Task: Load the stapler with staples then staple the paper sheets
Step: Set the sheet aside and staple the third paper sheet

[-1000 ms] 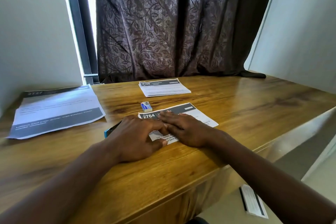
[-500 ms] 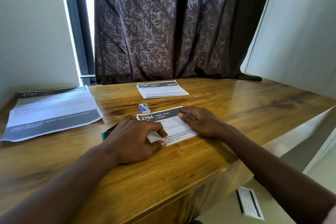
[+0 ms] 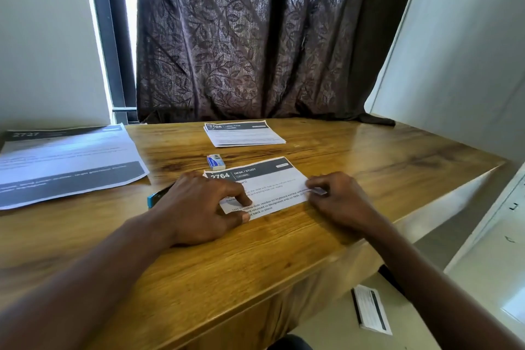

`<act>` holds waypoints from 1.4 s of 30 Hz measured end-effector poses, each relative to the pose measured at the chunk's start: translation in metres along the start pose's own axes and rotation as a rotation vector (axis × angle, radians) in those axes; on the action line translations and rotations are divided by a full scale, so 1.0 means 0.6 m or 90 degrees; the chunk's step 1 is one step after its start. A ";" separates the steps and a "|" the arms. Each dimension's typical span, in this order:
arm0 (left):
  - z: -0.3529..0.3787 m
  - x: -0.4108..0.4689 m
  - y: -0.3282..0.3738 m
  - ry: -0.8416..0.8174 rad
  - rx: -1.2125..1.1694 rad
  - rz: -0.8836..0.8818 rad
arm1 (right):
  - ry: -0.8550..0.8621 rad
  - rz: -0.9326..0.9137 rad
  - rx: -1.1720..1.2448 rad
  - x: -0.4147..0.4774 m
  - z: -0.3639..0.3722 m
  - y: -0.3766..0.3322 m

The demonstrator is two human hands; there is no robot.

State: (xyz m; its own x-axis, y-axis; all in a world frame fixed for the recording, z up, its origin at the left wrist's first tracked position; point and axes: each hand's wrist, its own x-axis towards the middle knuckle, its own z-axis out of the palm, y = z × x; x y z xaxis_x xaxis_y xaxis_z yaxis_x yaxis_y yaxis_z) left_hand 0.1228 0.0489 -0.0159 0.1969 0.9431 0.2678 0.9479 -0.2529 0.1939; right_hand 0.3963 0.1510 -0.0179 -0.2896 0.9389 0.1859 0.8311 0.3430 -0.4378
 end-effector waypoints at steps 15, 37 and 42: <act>-0.007 -0.010 0.022 -0.035 0.018 -0.003 | 0.047 -0.141 0.077 0.058 0.020 -0.032; 0.018 0.010 0.109 -0.315 0.031 -0.022 | -0.104 -0.201 -0.011 0.138 0.071 -0.037; 0.005 -0.039 0.097 -0.278 0.028 -0.085 | -0.098 -0.200 -0.011 0.139 0.074 -0.034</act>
State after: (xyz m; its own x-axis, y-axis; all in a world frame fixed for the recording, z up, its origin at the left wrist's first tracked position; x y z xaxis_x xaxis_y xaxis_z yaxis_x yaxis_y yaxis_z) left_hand 0.1739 0.0126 -0.0135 0.1504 0.9718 -0.1818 0.9800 -0.1223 0.1570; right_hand 0.3339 0.2237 -0.0325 -0.5991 0.7816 0.1738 0.6979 0.6162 -0.3651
